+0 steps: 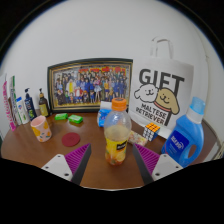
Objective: Pour water
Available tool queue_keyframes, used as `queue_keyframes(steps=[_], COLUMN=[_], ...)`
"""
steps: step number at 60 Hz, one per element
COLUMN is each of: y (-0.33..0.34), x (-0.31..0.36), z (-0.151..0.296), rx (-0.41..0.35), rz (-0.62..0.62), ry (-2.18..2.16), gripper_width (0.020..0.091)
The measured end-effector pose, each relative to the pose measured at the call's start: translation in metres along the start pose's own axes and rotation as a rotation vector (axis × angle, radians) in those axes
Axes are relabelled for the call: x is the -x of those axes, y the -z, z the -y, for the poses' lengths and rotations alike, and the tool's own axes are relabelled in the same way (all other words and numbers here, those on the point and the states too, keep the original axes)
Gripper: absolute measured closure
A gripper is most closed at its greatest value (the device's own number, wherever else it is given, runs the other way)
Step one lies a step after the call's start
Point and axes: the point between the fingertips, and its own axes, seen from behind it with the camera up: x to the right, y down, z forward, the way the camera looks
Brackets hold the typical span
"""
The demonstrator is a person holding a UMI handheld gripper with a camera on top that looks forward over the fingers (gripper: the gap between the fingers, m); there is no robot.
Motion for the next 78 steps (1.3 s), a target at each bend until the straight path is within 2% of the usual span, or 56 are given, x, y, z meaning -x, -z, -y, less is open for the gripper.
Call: queue_keyframes(steps=[11, 14, 17, 21, 24, 26, 28, 29, 34, 35, 45, 57, 69, 78], y=[-0.057, -0.065, -0.073, -0.078, -0.08, -0.081, -0.081, -0.082, -0.082, -0.082, -0.08, -0.073, -0.071, -0.083], x=[-0.018, -0.015, -0.015, -0.013, -0.011, -0.009, -0.01, -0.01, -0.01, -0.011, -0.008, 0.016, 0.088, 0.166], z=[0.004, 0.005, 0.006, 0.012, 0.012, 0.013, 0.014, 0.014, 0.014, 0.014, 0.03, 0.095, 0.166, 0.177], rx=[-0.016, -0.02, -0.026, -0.048, -0.053, -0.06, -0.064, -0.065, -0.061, -0.06, -0.072, -0.132, -0.191, -0.205], rz=[0.013, 0.02, 0.024, 0.037, 0.038, 0.042, 0.036, 0.034, 0.02, 0.016, -0.036, -0.101, -0.195, -0.251], ry=[-0.009, -0.017, -0.022, -0.029, -0.025, -0.018, -0.011, -0.008, 0.004, 0.011, 0.089, 0.298, 0.714, 1.14], gripper_width=[0.0251, 0.0283, 0.0398, 0.0613, 0.0636, 0.07, 0.0693, 0.074, 0.0789, 0.0828, 0.0828, 0.0827, 0.0828, 0.083])
